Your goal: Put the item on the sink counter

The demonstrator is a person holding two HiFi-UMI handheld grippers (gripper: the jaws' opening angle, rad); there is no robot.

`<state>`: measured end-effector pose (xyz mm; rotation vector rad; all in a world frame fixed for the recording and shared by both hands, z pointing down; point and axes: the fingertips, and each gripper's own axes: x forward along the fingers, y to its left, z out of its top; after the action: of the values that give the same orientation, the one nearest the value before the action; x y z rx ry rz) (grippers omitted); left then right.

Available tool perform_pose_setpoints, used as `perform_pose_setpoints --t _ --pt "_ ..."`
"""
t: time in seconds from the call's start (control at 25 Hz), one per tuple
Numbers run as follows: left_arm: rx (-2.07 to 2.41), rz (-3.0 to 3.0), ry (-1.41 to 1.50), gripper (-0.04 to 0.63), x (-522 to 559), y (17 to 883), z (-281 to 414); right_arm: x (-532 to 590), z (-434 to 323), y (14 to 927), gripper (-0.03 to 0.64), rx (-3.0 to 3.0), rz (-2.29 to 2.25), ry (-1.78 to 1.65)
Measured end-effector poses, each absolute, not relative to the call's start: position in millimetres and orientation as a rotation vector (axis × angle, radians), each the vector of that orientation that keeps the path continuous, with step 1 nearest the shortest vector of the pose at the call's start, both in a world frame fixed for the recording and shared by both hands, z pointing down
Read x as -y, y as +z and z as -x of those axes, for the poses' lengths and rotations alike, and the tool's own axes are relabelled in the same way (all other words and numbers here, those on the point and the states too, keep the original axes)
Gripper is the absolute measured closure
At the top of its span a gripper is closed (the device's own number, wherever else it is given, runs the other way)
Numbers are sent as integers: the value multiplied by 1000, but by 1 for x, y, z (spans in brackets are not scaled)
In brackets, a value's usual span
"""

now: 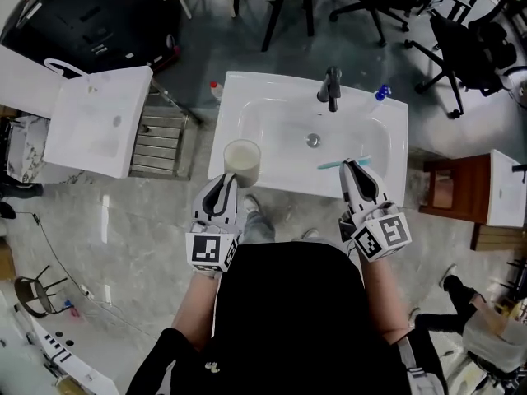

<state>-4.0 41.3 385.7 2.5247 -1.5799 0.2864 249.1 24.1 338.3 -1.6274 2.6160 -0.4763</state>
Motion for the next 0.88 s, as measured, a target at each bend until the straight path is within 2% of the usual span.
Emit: perform_pose_setpoints --t 0.56,0.88 --pt "1396 -2620 286 534 26 397 98 35 -157 330 561 -2525 1786 -424" --pt "1283 -2653 299 534 37 423 106 41 -130 338 561 -2538 1814 -458"
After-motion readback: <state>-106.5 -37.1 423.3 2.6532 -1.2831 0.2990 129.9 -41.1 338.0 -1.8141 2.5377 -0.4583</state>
